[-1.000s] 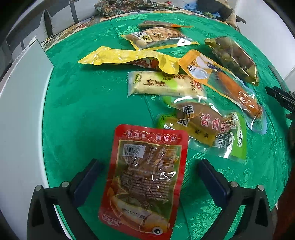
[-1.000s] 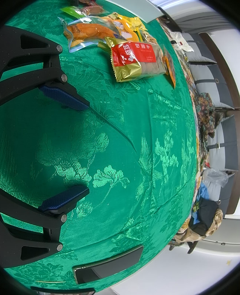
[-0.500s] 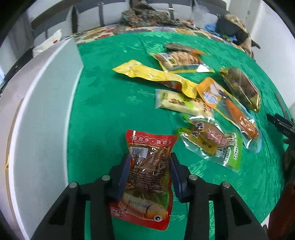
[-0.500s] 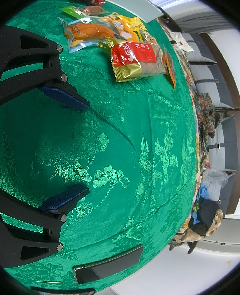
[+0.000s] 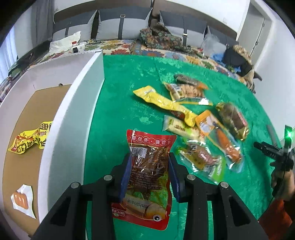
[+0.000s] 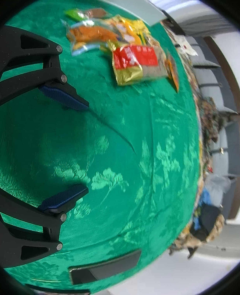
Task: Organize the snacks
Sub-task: 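Lift the red fish-print packet off the bed with the left tool, then grasp the red-labelled round-snack packet with the right tool while the left tool holds the red packet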
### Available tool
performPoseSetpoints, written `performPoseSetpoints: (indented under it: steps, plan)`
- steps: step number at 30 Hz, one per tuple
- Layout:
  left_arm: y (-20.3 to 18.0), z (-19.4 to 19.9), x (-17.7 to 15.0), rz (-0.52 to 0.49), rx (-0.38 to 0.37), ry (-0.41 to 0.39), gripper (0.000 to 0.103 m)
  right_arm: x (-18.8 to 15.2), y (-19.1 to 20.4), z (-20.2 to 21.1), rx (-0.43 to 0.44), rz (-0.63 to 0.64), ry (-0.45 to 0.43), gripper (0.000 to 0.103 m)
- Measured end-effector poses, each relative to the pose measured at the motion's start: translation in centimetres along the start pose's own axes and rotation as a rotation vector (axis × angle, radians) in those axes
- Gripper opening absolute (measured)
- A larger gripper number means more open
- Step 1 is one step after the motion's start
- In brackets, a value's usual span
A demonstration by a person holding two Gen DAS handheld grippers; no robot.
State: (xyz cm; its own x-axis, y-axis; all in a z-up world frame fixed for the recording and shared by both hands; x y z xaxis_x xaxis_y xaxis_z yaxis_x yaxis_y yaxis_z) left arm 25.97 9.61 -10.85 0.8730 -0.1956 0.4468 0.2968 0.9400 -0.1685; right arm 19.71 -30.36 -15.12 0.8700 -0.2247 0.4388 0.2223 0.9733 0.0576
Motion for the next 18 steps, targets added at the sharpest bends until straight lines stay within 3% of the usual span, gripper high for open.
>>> performPoseSetpoints:
  steps: [6, 9, 11, 12, 14, 17, 18]
  plan:
    - [-0.2, 1.6, 0.4, 0.029, -0.031, -0.035, 0.038, 6.2, 2.5, 4.3, 0.199, -0.034, -0.045, 0.085]
    - [0.1, 2.5, 0.5, 0.065, -0.059, -0.055, 0.038, 9.2, 7.0, 4.7, 0.314, 0.023, 0.033, 0.085]
    - [0.3, 3.1, 0.6, 0.083, -0.071, -0.065, 0.038, 9.5, 9.8, 3.6, 0.334, 0.067, 0.106, 0.085]
    - [0.4, 3.5, 0.6, 0.089, -0.075, -0.070, 0.038, 9.5, 11.2, 2.7, 0.303, 0.111, 0.139, 0.085]
    - [0.4, 4.1, 0.6, 0.098, -0.088, -0.080, 0.038, 8.7, 13.5, -0.2, 0.152, 0.230, 0.211, 0.085]
    - [0.4, 5.5, 0.7, 0.103, -0.107, -0.104, 0.038, 6.8, 13.8, -3.9, 0.007, 0.297, 0.318, 0.081]
    - [0.5, 6.0, 0.7, 0.105, -0.113, -0.113, 0.038, 6.8, 13.4, -3.9, 0.022, 0.266, 0.301, 0.066]
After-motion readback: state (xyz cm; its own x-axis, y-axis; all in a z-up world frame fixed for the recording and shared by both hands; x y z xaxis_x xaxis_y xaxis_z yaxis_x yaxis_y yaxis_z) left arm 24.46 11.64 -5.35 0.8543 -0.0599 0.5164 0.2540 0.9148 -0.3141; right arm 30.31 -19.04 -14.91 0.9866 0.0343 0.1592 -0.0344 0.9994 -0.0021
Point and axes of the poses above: each gripper's, at about its wrist camera, not at the fingertips, and z roughly against the way its jaws point, y to its left, x to its top, the point moved 10 cm from there along -z, roughly the way its jaws point, and after that the axes turned 8 degrees about y, right-handed, at the moved point
